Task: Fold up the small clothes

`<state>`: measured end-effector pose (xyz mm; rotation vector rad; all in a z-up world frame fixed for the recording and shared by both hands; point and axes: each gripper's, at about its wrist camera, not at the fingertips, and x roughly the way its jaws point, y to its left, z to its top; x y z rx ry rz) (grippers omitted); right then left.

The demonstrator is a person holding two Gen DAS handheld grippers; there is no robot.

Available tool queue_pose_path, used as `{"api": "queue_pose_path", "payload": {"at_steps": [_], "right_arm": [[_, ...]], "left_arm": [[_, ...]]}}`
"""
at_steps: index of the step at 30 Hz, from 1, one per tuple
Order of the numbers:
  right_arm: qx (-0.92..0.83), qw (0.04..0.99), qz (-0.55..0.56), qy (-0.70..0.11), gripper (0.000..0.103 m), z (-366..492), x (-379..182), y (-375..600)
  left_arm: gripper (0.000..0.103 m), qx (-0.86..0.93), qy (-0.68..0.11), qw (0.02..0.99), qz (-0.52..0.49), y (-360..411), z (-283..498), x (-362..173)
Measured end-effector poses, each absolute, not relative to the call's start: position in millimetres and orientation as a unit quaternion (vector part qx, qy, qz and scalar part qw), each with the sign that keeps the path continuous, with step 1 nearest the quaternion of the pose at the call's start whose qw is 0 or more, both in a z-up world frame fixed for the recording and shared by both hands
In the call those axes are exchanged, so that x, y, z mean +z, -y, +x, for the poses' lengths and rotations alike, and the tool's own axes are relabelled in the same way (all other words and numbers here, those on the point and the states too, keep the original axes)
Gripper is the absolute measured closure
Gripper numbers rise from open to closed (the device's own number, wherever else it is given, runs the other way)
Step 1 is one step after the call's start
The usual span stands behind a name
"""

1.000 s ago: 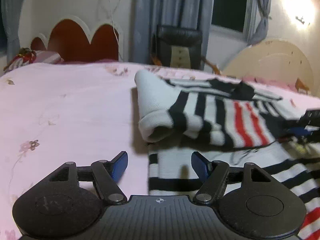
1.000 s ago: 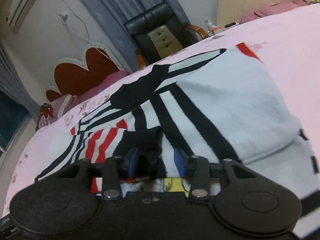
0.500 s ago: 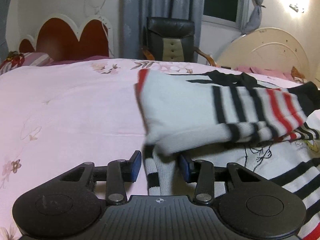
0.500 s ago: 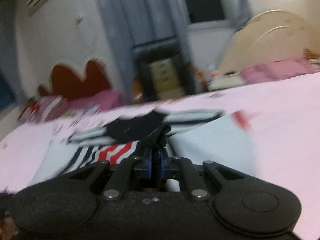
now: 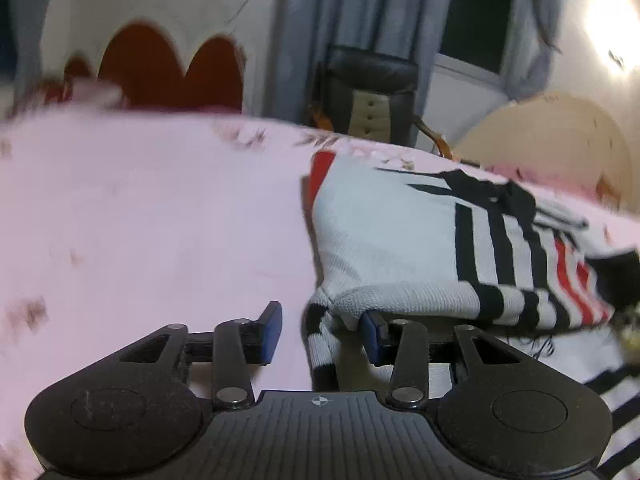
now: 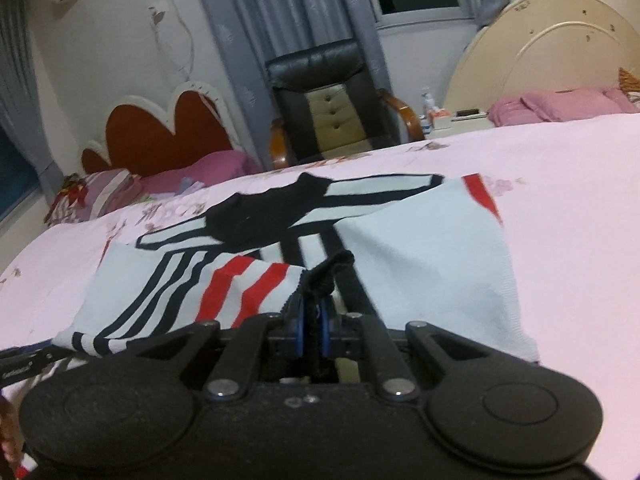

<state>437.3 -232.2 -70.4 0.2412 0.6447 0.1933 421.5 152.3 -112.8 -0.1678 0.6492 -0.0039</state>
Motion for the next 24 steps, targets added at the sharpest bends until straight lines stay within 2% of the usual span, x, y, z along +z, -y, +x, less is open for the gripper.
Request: {"api": "queue_pose_path", "payload": {"at_steps": [2,4,6,11,14,15,16,17,20,24], "right_arm": [[0.093,0.937,0.117,-0.315,0.092,437.5,-68.3,231.3],[0.085,0.938,0.122,-0.313,0.084,436.1,-65.4,235.1],[0.076,0.937,0.132,-0.315,0.081,435.8,-65.7,242.6],[0.043,0.944,0.151,-0.291,0.082,425.7,-56.9,261.2],[0.068,0.944,0.143,-0.291,0.081,425.9,-53.4,251.6],[0.08,0.943,0.125,-0.298,0.081,428.0,-55.9,240.8],[0.087,0.942,0.109,-0.306,0.081,430.5,-58.6,232.4],[0.091,0.94,0.091,-0.317,0.081,433.6,-63.3,223.1],[0.087,0.932,0.059,-0.348,0.079,442.5,-84.2,211.1],[0.081,0.932,0.058,-0.348,0.079,442.7,-88.1,219.0]], "left_arm": [[0.061,-0.006,-0.318,0.944,-0.092,-153.3,419.5,-113.5],[0.061,-0.011,-0.302,0.948,-0.1,-153.8,411.7,-108.0],[0.061,-0.02,-0.289,0.952,-0.098,-152.0,404.6,-100.3],[0.061,-0.029,-0.234,0.967,-0.1,-150.8,388.1,-69.6],[0.061,-0.067,-0.254,0.961,-0.088,-132.8,410.2,-71.4],[0.056,-0.083,-0.274,0.954,-0.085,-125.4,420.4,-77.3],[0.046,-0.105,-0.294,0.946,-0.086,-118.5,430.9,-87.7],[0.043,-0.109,-0.305,0.942,-0.084,-113.7,435.6,-96.8],[0.043,-0.105,-0.299,0.948,-0.034,-105.0,434.6,-114.1],[0.043,-0.104,-0.294,0.95,-0.008,-100.6,431.1,-106.0]]}}
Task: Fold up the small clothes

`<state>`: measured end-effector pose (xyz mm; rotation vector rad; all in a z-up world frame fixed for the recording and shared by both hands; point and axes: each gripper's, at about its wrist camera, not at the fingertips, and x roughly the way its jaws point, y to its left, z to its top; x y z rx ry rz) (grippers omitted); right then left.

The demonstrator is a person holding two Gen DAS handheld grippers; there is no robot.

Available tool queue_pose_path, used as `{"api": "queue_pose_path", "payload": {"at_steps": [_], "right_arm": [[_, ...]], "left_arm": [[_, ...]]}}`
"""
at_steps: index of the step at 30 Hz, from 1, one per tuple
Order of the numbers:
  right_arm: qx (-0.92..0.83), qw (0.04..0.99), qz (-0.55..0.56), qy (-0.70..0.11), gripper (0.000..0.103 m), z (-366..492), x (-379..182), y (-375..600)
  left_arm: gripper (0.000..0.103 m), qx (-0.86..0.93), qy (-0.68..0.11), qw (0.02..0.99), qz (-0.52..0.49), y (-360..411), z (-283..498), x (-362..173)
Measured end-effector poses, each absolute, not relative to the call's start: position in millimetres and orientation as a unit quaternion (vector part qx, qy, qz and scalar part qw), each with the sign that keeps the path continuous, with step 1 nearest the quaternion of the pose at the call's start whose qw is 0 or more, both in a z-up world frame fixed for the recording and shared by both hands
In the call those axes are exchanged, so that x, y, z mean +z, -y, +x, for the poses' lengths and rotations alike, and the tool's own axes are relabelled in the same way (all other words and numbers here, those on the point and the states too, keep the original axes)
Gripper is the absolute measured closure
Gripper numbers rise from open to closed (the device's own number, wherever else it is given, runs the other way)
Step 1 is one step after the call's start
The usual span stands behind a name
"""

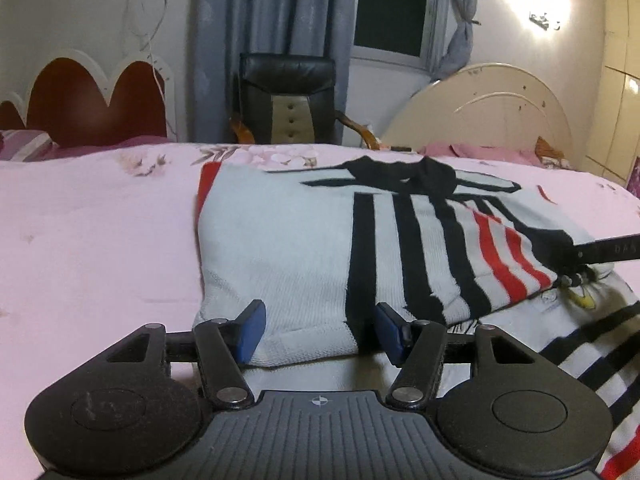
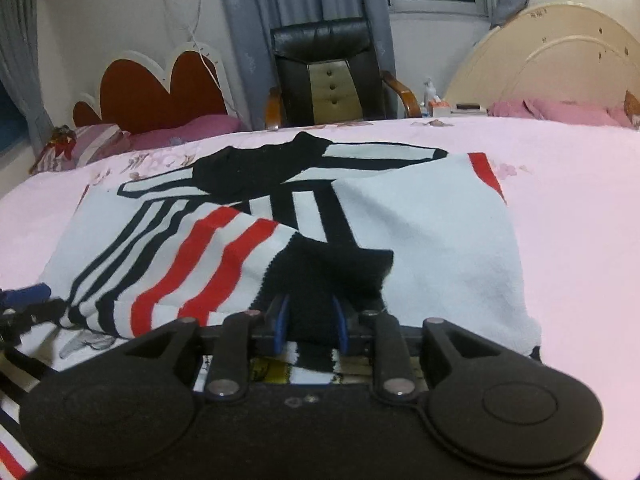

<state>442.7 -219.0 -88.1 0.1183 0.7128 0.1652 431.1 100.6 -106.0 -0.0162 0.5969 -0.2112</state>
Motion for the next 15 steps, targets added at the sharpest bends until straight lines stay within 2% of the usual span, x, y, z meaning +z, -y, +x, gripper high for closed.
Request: {"api": "queue_pose_path", "payload": {"at_steps": [3,6,10,13,15], "right_arm": [[0.08,0.942,0.076,-0.318,0.069,442.4,-74.4,226.5],[0.058,0.942,0.106,-0.312,0.068,458.5,-70.2,240.0],[0.063,0.938,0.114,-0.32,0.075,484.2,-76.2,246.9],[0.066,0.936,0.1,-0.33,0.075,498.3,-86.6,243.5],[0.062,0.935,0.099,-0.334,0.077,502.1,-91.3,243.0]], "left_arm": [[0.043,-0.095,-0.259,0.961,-0.025,-112.5,446.0,-86.3],[0.043,-0.087,-0.252,0.964,-0.026,-118.4,481.6,-73.8],[0.04,-0.087,-0.268,0.96,0.0,-113.5,536.2,-82.0],[0.04,-0.059,-0.305,0.95,0.023,-113.8,569.2,-102.6],[0.032,-0.064,-0.307,0.949,0.01,-122.6,577.0,-110.9]]}}
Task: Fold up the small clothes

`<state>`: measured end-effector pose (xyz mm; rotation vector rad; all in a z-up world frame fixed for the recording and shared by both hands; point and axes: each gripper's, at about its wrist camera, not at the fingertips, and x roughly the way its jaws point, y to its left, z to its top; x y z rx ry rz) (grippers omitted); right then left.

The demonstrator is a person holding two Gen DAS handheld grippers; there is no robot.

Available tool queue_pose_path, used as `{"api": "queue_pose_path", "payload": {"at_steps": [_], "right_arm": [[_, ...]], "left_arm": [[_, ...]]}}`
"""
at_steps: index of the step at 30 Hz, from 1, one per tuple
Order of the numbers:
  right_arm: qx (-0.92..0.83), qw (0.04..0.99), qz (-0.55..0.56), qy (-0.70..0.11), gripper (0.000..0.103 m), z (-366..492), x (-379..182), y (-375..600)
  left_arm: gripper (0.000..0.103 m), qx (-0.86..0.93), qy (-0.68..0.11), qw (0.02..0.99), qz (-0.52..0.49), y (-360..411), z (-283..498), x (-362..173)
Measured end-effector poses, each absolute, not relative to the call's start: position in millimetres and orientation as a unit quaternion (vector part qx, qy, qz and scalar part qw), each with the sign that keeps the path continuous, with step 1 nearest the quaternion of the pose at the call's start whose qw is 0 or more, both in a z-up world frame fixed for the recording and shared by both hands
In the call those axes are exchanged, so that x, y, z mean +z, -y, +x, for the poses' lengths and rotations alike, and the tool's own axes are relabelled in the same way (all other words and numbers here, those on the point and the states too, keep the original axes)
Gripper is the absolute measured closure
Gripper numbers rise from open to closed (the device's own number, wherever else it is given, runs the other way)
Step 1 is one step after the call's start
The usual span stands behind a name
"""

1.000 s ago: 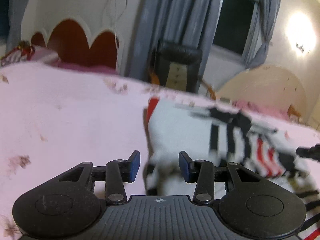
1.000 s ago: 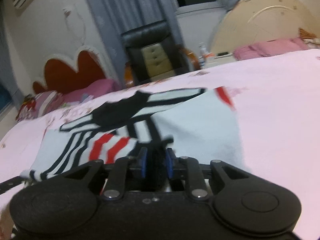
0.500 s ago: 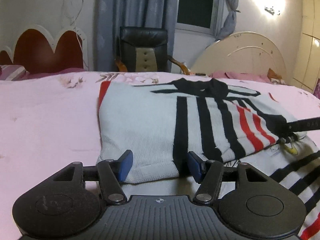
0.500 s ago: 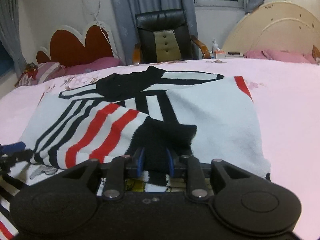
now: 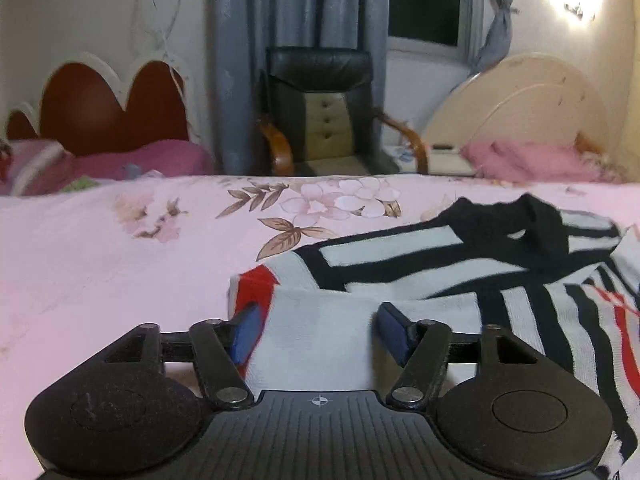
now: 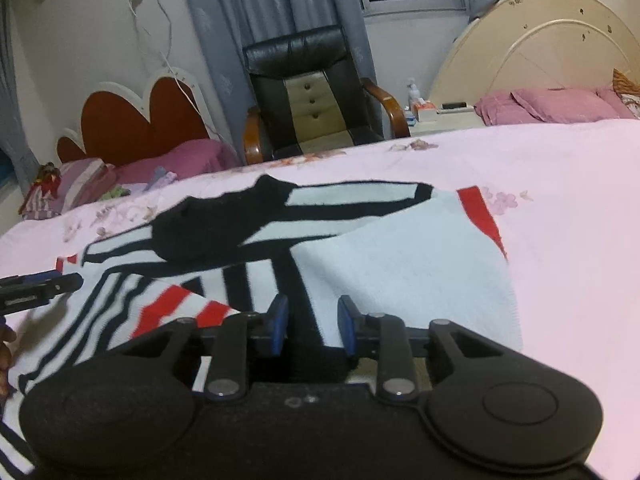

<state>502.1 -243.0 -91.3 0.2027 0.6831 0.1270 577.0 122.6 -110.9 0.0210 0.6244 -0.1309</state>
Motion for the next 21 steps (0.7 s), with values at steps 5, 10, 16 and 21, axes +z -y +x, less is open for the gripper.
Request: {"api": "queue_pose_path", "payload": {"at_steps": [5,10,16,21], "right_arm": [[0.061,0.937,0.104,-0.327,0.074,496.7,-88.8,250.6],[0.053,0.944,0.117,-0.305,0.07,492.9,-79.0,259.8],[0.05,0.943,0.125,-0.303,0.07,493.5,-77.2,264.7],[0.046,0.942,0.131,-0.306,0.07,495.0,-82.4,266.0]], "left_arm": [[0.022,-0.023,-0.288,0.957,0.017,-135.8,569.6,-106.1],[0.022,-0.056,-0.264,0.963,0.002,-135.1,565.0,-92.5],[0.042,0.011,-0.286,0.957,-0.045,-159.2,578.0,-97.7],[0.063,0.025,-0.315,0.946,-0.068,-179.6,593.2,-118.6]]}}
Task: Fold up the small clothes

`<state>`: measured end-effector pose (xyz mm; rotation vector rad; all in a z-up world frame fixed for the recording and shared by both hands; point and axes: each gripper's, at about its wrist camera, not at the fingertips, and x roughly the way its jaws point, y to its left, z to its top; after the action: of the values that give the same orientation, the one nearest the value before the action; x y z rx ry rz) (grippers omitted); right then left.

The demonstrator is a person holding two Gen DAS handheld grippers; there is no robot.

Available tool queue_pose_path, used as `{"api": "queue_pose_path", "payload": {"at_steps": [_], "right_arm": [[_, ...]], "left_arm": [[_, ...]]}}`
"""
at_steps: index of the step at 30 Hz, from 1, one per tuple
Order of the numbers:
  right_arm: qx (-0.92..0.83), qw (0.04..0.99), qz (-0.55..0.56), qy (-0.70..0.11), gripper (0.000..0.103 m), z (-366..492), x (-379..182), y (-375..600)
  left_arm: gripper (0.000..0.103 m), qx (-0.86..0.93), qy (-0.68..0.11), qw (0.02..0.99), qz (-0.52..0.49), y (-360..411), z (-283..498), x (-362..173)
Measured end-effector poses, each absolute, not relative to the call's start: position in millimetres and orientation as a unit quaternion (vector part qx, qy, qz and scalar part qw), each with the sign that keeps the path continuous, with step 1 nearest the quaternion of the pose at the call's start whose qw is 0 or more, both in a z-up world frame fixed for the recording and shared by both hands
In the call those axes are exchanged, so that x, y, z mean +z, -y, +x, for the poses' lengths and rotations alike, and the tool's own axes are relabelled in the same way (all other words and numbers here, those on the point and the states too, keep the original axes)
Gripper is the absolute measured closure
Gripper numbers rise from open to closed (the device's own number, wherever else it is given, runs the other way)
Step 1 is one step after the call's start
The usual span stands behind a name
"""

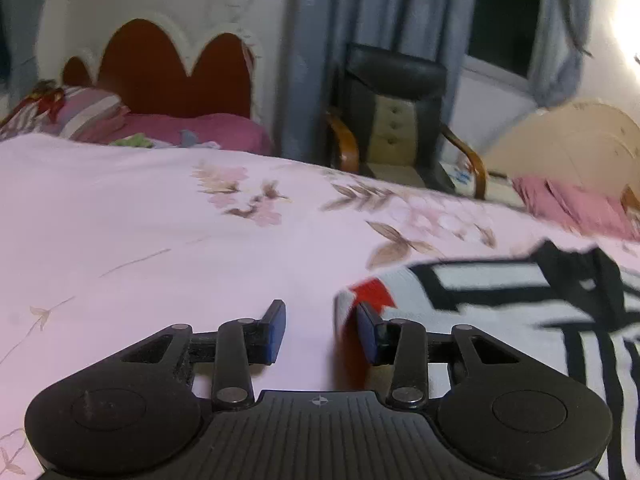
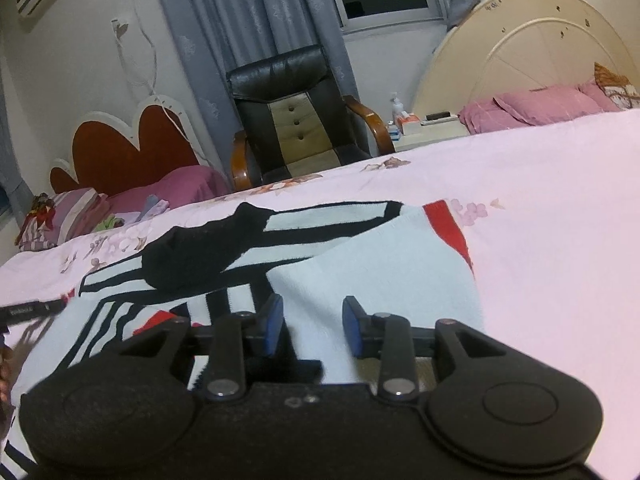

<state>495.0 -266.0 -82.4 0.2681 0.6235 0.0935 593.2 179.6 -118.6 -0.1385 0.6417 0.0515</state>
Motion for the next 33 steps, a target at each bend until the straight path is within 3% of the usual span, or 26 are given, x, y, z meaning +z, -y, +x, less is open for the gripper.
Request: {"api": "queue_pose_path", "payload": {"at_steps": [7,8,9,10,17,20,23,27,30,33], "right_arm": [[0.043,0.941,0.136,-0.306,0.069,491.1,-81.4,264.2],[0.05,0.942,0.138,-0.301,0.069,489.5,-79.0,260.8],[0.06,0.942,0.138,-0.299,0.069,489.4,-78.0,254.7],[0.074,0.941,0.138,-0.3,0.069,491.2,-78.1,246.1],[0.16,0.933,0.075,-0.314,0.069,498.3,-82.6,164.6],[0.136,0.931,-0.008,-0.339,0.073,501.0,-96.2,153.9],[0.094,0.936,-0.026,-0.338,0.078,494.1,-94.7,176.5],[0.09,0.934,-0.007,-0.345,0.079,489.3,-93.5,192.5],[0.087,0.938,0.012,-0.334,0.068,479.3,-78.1,189.0],[0.106,0.942,0.014,-0.32,0.067,460.7,-72.9,183.7]], "left_arm": [[0.062,0.034,-0.282,0.953,-0.102,-186.9,575.1,-101.2],[0.059,0.008,-0.277,0.957,-0.09,-174.0,566.1,-95.3],[0.044,-0.024,-0.276,0.959,-0.066,-154.2,556.2,-90.2],[0.036,-0.05,-0.262,0.963,-0.049,-134.4,544.3,-86.8],[0.036,-0.135,-0.299,0.945,0.023,-52.5,517.1,-114.6],[0.036,-0.127,-0.294,0.947,0.022,-71.7,507.9,-125.8],[0.036,-0.112,-0.294,0.949,0.018,-96.5,498.6,-122.8],[0.036,-0.104,-0.299,0.948,0.026,-99.9,494.5,-117.8],[0.036,-0.114,-0.272,0.955,0.016,-93.4,478.9,-97.2],[0.036,-0.139,-0.28,0.95,0.026,-76.4,463.9,-97.4]]}}
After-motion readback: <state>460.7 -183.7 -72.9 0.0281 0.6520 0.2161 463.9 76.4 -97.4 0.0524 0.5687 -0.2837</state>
